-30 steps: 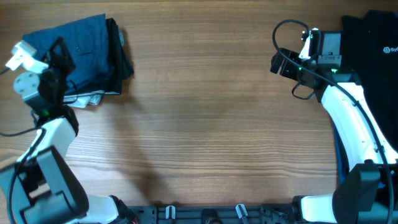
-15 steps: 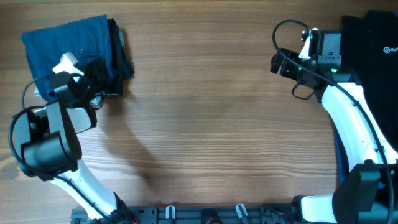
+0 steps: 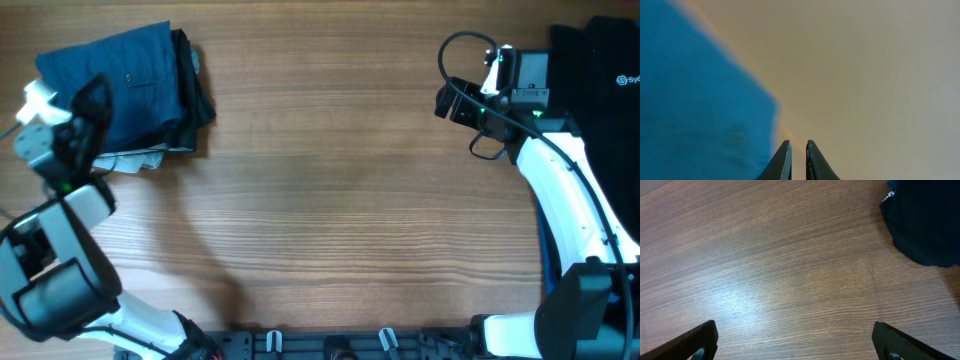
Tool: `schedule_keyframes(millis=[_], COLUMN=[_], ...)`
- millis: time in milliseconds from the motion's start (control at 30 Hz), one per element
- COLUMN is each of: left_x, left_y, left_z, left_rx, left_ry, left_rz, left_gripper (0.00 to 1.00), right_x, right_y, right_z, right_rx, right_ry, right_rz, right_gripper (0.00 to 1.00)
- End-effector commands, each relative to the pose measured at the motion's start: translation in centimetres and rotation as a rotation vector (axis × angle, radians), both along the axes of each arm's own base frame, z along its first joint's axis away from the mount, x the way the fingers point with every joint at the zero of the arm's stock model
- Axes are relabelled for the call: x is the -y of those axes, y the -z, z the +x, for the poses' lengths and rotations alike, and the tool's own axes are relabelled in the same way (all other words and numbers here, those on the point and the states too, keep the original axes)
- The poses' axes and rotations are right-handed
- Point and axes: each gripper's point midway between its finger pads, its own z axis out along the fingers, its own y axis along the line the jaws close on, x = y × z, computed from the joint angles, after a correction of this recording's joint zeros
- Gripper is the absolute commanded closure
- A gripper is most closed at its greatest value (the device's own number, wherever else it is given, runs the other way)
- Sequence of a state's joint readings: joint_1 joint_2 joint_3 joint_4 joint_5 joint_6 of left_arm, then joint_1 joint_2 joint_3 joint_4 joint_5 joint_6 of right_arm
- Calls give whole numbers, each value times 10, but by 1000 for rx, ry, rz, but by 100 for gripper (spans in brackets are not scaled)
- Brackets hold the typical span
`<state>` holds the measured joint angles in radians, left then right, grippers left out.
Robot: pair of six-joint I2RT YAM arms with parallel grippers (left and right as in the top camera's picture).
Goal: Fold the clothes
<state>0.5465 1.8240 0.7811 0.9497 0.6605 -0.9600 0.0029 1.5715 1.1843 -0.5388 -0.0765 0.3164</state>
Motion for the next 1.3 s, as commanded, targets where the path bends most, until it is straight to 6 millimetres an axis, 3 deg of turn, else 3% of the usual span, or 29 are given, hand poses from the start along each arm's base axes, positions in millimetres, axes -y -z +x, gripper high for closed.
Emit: schedule_keyframes(millis=[0,133,233,333,433,500,533,633,700,767,867,900,1000,1100,1267], left_x=[-55,-72,-89,-96,-93,-92,-84,-49,-22,6,45,63,85,107,125], left_y=[28,74,107,91,55,14,-20,-96,-121,-131,-115,-95,-34,10,33], left_z=[-27,-47,-64,-58,-52,-52,-54,-63,-67,-68,-61,-57,-61,-70,-69], left_rx=[-111,-276,-429,-366,-265,-180,-111,32,62,58,-19,-96,-346,-539,-611], left_ry=[-133,-175,-300,-313,-306,-316,-305,-235,-194,-143,-69,-39,-56,-56,-35], left_rz=[-88,25,4,59,21,25,35,85,102,109,111,151,346,569,696], left_gripper=[89,87,90,93,96,96,96,95,93,93,93,94,93,90,89], right_x=[5,5,5,5,5,5,5,5,5,5,5,5,5,5,5], right_y=[5,5,5,5,5,5,5,5,5,5,5,5,5,5,5], right_z=[0,0,0,0,0,0,0,0,0,0,0,0,0,0,0], right_rx=[-11,-11,-11,-11,-11,-11,-11,-11,-11,-11,-11,-11,-11,-11,-11], right_ry=[15,15,15,15,15,15,15,15,15,15,15,15,15,15,15], right_rz=[-13,-13,-13,-13,-13,-13,-13,-13,-13,-13,-13,-13,-13,-13,-13], right_gripper=[0,0,0,0,1,0,0,0,1,0,0,0,1,0,0])
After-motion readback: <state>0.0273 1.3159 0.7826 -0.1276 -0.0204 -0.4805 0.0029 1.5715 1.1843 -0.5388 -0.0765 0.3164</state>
